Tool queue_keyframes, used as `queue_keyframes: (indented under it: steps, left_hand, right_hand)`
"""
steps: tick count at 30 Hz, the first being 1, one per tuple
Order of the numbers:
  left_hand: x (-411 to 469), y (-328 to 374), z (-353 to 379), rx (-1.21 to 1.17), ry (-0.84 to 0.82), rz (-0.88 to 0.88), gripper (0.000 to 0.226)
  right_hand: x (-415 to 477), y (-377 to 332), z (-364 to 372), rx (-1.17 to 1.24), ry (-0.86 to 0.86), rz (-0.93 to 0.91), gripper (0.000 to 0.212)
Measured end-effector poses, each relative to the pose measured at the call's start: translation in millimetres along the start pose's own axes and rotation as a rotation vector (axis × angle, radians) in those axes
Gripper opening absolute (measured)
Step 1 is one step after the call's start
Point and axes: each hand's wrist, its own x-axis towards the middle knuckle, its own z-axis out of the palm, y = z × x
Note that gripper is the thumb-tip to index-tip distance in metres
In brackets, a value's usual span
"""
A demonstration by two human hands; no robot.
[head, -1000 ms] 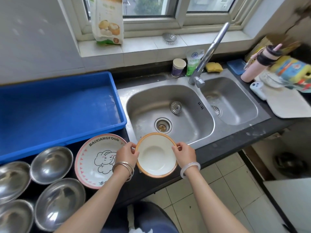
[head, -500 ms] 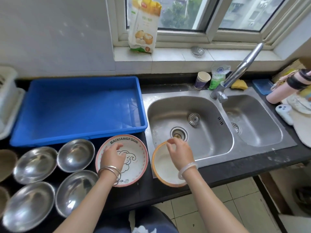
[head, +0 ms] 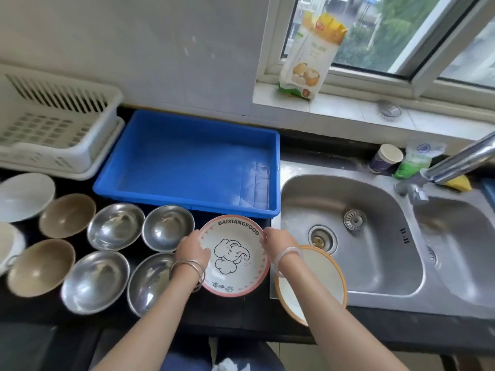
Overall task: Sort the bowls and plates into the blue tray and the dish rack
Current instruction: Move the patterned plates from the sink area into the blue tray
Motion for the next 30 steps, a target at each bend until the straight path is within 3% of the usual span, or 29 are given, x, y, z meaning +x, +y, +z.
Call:
queue_keyframes:
  steps: [7,15,19,24,30]
  left_hand:
    - [2.4,-1.4,-7.4,-0.18,0.103,-0.031,0.027]
    - [16.5,-4.0,-56.5,-0.458,0.23,0.003,0.002]
    - [33.9,-7.1,-81.0,-0.524,0.235,0.005,0.012]
    - [64.6,-9.6,-112.5,-0.851,0.165,-0.085,0.009]
    - [127.9,-22.7,-150.1,-0.853,0.193,-0.125,0.017]
  right_hand:
    - [0.4,3.0,-8.6,0.1,0.038,-0.039,0.016]
    - [7.0,-17.6,-56.2,0.235,0.126,-0.095,0.018]
    - [24.9,-47.3,-75.9,0.3,0.166,-0.083,0.015]
    - [56.9,-94.1,-84.2,0.468,0.178,-0.03,0.018]
    - [103.2,-155.8,-76.5,0.644,0.183,0.02,0.016]
